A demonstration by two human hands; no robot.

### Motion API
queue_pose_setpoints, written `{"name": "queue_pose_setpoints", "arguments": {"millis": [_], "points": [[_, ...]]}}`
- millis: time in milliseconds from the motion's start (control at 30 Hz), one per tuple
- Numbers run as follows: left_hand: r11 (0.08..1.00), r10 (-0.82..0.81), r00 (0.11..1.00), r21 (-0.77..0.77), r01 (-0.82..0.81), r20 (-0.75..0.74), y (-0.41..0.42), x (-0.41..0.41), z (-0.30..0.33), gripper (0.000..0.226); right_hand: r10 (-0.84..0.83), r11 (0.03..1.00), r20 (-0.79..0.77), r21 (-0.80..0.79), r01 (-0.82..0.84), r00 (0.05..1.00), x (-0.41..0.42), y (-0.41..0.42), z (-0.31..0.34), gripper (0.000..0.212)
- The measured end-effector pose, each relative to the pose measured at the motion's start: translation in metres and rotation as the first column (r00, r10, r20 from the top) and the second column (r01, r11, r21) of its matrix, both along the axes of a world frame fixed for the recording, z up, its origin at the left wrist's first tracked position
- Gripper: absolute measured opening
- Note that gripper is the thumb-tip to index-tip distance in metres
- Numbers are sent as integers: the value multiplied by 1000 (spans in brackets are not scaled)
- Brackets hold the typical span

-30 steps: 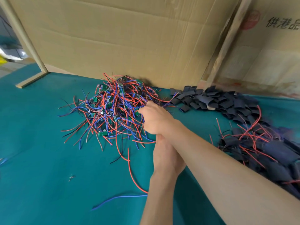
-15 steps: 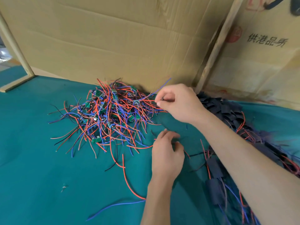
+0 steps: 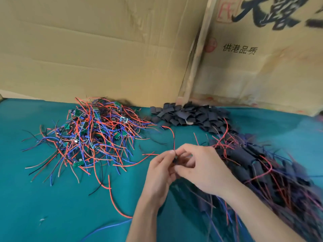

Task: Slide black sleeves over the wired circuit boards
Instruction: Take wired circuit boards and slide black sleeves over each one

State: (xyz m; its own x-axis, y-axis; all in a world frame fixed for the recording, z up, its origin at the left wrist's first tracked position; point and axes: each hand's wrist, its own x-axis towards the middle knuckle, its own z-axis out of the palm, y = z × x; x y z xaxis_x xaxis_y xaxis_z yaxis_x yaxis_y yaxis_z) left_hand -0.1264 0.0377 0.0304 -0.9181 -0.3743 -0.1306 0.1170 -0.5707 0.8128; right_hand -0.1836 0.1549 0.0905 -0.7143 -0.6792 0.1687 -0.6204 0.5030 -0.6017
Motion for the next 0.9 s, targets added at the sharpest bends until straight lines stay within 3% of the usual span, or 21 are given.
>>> {"name": "queue_pose_setpoints", "arguments": {"millis": [167, 267, 400, 533, 667, 767, 833, 900], "points": [[996, 48, 999, 70, -49, 20, 2, -2, -1, 28, -125, 960, -222, 218, 174, 967, -81, 17, 30, 9], [994, 65, 998, 91, -66, 13, 1, 0, -2, 27, -195, 843, -202, 466, 269, 960, -142, 4, 35, 20], [990, 80, 997, 115, -80, 1, -1, 2, -6, 25, -136, 721, -112, 670, 176, 984, -178, -4, 18, 37], [989, 78, 997, 125, -76, -16, -3, 3, -6, 21, -165, 744, -102, 640, 192, 981, -184, 2, 6, 42], [993, 73, 997, 100, -70, -31, -1, 7, -8, 25, -190, 778, -133, 584, 232, 973, -175, 12, 10, 9], [996, 73, 997, 60, -72, -18, 1, 9, -7, 25, -216, 811, -182, 514, 280, 959, -164, 21, 31, 14], [997, 74, 997, 27, -73, -8, 4, 9, -6, 25, -244, 877, -238, 359, 318, 940, -149, 29, 52, 18], [997, 79, 997, -4, -79, 10, 8, 8, -3, 26, -305, 936, -290, 83, 342, 907, -118, 36, 67, 20]]}}
